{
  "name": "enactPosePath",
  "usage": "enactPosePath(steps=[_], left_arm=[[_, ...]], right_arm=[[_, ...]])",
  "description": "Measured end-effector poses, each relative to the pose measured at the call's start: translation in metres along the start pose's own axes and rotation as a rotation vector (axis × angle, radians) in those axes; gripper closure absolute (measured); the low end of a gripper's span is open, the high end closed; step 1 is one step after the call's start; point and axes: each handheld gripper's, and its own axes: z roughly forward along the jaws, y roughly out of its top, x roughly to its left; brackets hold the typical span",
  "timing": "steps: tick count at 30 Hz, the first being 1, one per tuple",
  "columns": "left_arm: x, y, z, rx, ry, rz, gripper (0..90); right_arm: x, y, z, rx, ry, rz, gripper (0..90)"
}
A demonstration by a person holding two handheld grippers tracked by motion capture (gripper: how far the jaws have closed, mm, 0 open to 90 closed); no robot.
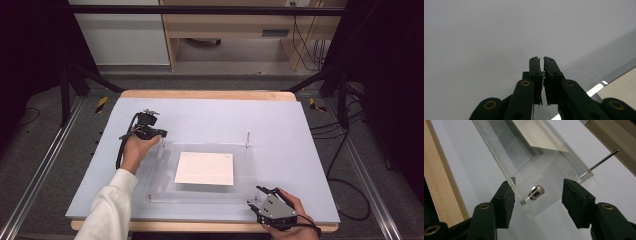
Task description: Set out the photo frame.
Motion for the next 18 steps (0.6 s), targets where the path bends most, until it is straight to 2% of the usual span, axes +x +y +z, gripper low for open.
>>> enactPosePath(steps=[3,14,18], left_arm=[[-0.001,0.0,0.0,0.0,0.004,0.002,84.7],[0.0,0.0,0.0,-0.007,0.002,-0.004,84.4],[-0.001,0.0,0.0,-0.014,0.022,0.012,83.2]], right_arm=[[0.0,0.001,0.001,0.001,0.001,-0.003,42.8],[-0.001,0.009,-0.005,-0.042,-0.016,-0.065,53.3],[-0.002,0.012,-0.007,-0.054,-0.025,-0.07,56.1]])
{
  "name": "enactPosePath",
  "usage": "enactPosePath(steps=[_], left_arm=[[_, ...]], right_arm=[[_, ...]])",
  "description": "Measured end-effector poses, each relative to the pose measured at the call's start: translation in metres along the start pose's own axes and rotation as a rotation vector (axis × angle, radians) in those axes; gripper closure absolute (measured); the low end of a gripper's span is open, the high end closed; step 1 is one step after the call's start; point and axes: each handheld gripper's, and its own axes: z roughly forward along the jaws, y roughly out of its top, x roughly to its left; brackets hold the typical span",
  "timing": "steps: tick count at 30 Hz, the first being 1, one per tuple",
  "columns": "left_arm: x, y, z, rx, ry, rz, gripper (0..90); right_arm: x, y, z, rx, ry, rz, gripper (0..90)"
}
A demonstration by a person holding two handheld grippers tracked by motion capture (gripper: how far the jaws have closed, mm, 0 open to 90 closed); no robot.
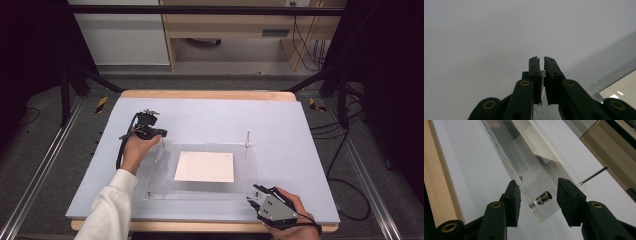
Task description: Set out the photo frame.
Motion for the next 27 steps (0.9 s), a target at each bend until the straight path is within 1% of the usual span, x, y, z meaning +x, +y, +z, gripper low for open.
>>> enactPosePath(steps=[1,3,4,5,6,7,8,9,11,12,13,14,15,16,17,18,19,20,21,22,23,24,25,26,27], left_arm=[[0.0,0.0,0.0,0.0,0.0,0.0,82.1],[0.0,-0.001,-0.001,-0.019,0.015,0.013,80.7],[0.0,-0.002,-0.002,-0.029,0.021,0.019,78.9],[0.001,-0.003,-0.005,-0.05,0.03,0.02,74.0],[0.003,-0.005,-0.011,-0.086,0.034,0.02,72.3],[0.003,-0.005,-0.011,-0.086,0.034,0.02,71.9],[0.003,-0.006,-0.015,-0.104,0.033,0.027,70.3],[0.002,-0.008,-0.026,-0.126,0.039,0.04,69.2],[0.001,-0.009,-0.036,-0.155,0.035,0.059,66.5],[0.001,-0.009,-0.036,-0.155,0.035,0.059,65.5],[-0.002,-0.012,-0.048,-0.181,0.021,0.087,64.9],[-0.004,-0.013,-0.054,-0.192,0.012,0.101,63.6],[-0.004,-0.013,-0.054,-0.192,0.012,0.101,62.1],[-0.006,-0.014,-0.06,-0.204,0.005,0.12,62.1],[-0.011,-0.018,-0.073,-0.226,-0.009,0.165,58.8],[-0.011,-0.018,-0.073,-0.226,-0.009,0.165,56.6],[-0.015,-0.019,-0.079,-0.237,-0.018,0.186,54.4],[-0.021,-0.022,-0.092,-0.258,-0.032,0.227,53.2],[-0.021,-0.022,-0.092,-0.258,-0.032,0.227,52.4],[-0.027,-0.024,-0.106,-0.293,-0.056,0.249,51.1],[-0.031,-0.026,-0.113,-0.304,-0.071,0.268,49.9],[-0.031,-0.026,-0.113,-0.304,-0.071,0.268,48.6],[-0.034,-0.028,-0.118,-0.318,-0.078,0.29,48.6],[-0.042,-0.032,-0.129,-0.32,-0.083,0.339,46.1],[-0.045,-0.034,-0.134,-0.319,-0.085,0.368,45.1]], right_arm=[[-0.001,0.001,-0.001,-0.004,-0.003,-0.003,56.9],[-0.002,0.002,-0.001,-0.011,-0.008,-0.005,57.8],[-0.002,0.003,-0.002,-0.016,-0.01,-0.004,58.3],[-0.005,0.005,-0.003,-0.023,-0.013,-0.005,59.3],[-0.006,0.006,-0.003,-0.023,-0.013,-0.005,59.7],[-0.006,0.006,-0.003,-0.023,-0.013,-0.005,59.7],[-0.008,0.009,-0.004,-0.025,-0.015,-0.007,60.5],[-0.009,0.01,-0.005,-0.026,-0.016,-0.005,60.9],[-0.011,0.012,-0.006,-0.029,-0.019,-0.003,61.6],[-0.012,0.013,-0.006,-0.03,-0.02,-0.003,62.0],[-0.013,0.014,-0.006,-0.031,-0.021,0.0,62.3],[-0.014,0.016,-0.007,-0.032,-0.022,0.003,62.8],[-0.016,0.017,-0.007,-0.033,-0.024,0.003,63.2],[-0.016,0.017,-0.007,-0.033,-0.024,0.003,63.2],[-0.019,0.021,-0.008,-0.035,-0.025,0.006,64.2],[-0.019,0.021,-0.008,-0.035,-0.025,0.006,64.2],[-0.023,0.024,-0.009,-0.033,-0.027,0.012,64.9],[-0.025,0.026,-0.009,-0.031,-0.028,0.015,65.1],[-0.025,0.026,-0.009,-0.031,-0.028,0.015,65.1],[-0.028,0.03,-0.009,-0.028,-0.025,0.024,65.3],[-0.03,0.031,-0.01,-0.026,-0.025,0.028,65.4],[-0.03,0.031,-0.01,-0.026,-0.025,0.028,65.4],[-0.031,0.033,-0.01,-0.024,-0.022,0.031,65.5],[-0.033,0.035,-0.01,-0.018,-0.02,0.036,65.5],[-0.034,0.035,-0.01,-0.017,-0.018,0.037,65.5]])
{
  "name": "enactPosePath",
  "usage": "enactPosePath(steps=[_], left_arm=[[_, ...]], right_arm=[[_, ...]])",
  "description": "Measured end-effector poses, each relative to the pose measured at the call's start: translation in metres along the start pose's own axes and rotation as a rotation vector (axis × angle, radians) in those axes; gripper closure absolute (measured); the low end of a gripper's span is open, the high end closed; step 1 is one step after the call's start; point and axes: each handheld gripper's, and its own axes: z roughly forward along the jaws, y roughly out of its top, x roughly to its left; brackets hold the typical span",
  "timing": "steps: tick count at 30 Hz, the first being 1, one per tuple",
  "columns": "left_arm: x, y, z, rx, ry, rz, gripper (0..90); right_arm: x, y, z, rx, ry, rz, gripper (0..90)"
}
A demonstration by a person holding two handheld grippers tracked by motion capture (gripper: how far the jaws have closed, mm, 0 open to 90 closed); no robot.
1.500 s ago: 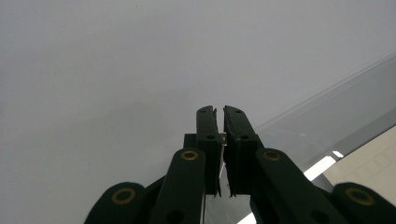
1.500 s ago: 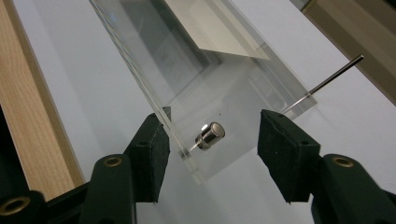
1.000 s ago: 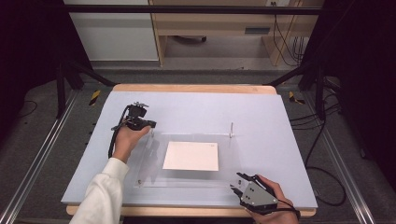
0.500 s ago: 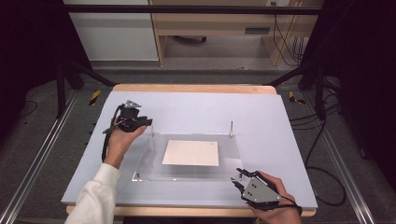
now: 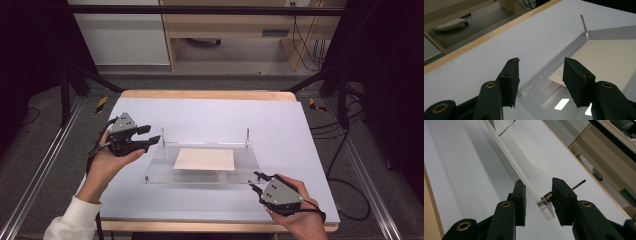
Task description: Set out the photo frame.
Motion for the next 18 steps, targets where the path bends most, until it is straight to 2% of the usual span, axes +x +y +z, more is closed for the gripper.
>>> enactPosePath(steps=[1,2,3,4,5,6,8,10,11,14,15,18], left_arm=[[0.0,0.0,0.0,0.0,0.0,0.0,44.4],[-0.005,0.0,-0.004,-0.006,-0.011,0.013,43.9],[-0.011,0.002,-0.012,-0.009,-0.011,0.044,43.0],[-0.011,0.002,-0.012,-0.009,-0.011,0.044,42.2],[-0.018,0.002,-0.019,-0.017,-0.017,0.072,39.4],[-0.018,0.002,-0.019,-0.017,-0.017,0.072,36.6],[-0.027,0.001,-0.028,-0.003,-0.049,0.127,36.3],[-0.03,0.0,-0.031,0.0,-0.064,0.141,36.6],[-0.036,-0.001,-0.037,0.006,-0.095,0.178,37.1],[-0.041,-0.001,-0.041,0.007,-0.106,0.193,37.9],[-0.043,-0.001,-0.042,0.006,-0.132,0.195,37.8],[-0.044,-0.001,-0.042,0.013,-0.14,0.2,37.5]], right_arm=[[-0.001,0.001,0.0,0.003,0.003,0.001,65.5],[-0.002,0.001,0.0,0.003,0.005,-0.001,65.5],[-0.003,0.002,0.0,0.005,0.007,0.006,65.5],[-0.003,0.002,0.0,0.005,0.007,0.006,65.5],[-0.005,0.004,0.0,0.009,0.011,0.014,65.5],[-0.005,0.004,0.0,0.009,0.011,0.014,65.5],[-0.01,0.008,0.0,0.016,0.019,0.028,65.5],[-0.013,0.011,0.0,0.021,0.025,0.035,65.5],[-0.016,0.012,0.0,0.023,0.029,0.036,65.5],[-0.021,0.016,0.001,0.026,0.034,0.052,65.5],[-0.023,0.018,0.001,0.028,0.035,0.054,65.5],[-0.027,0.021,0.001,0.033,0.035,0.065,65.5]])
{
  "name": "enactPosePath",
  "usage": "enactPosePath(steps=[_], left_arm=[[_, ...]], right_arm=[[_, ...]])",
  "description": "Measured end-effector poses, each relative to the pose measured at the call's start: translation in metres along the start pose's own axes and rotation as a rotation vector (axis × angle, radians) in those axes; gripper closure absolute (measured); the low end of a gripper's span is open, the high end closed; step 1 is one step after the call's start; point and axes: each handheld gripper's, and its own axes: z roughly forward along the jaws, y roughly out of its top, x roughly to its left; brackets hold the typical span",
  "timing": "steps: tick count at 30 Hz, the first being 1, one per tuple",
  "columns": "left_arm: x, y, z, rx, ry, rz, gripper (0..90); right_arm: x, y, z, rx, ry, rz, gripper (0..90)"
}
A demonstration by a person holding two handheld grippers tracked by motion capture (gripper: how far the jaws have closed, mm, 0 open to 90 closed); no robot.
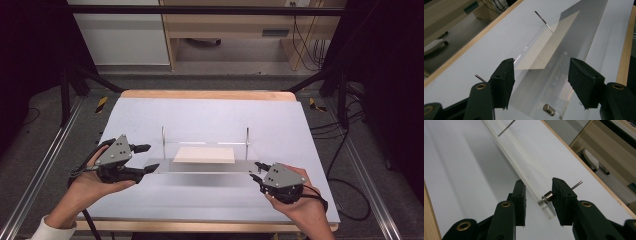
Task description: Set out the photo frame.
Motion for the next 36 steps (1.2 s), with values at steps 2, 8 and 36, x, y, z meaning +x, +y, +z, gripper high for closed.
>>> enactPosePath(steps=[2,8,36], left_arm=[[-0.001,0.0,0.002,0.011,-0.004,0.01,37.5],[-0.003,0.0,0.005,0.028,-0.024,0.035,37.8],[0.006,0.017,0.018,0.103,0.022,0.144,71.2]], right_arm=[[-0.001,0.001,0.0,0.003,0.0,0.002,65.4],[-0.007,0.006,0.0,0.007,0.008,0.013,65.4],[-0.036,0.029,0.005,0.028,0.011,0.034,64.9]])
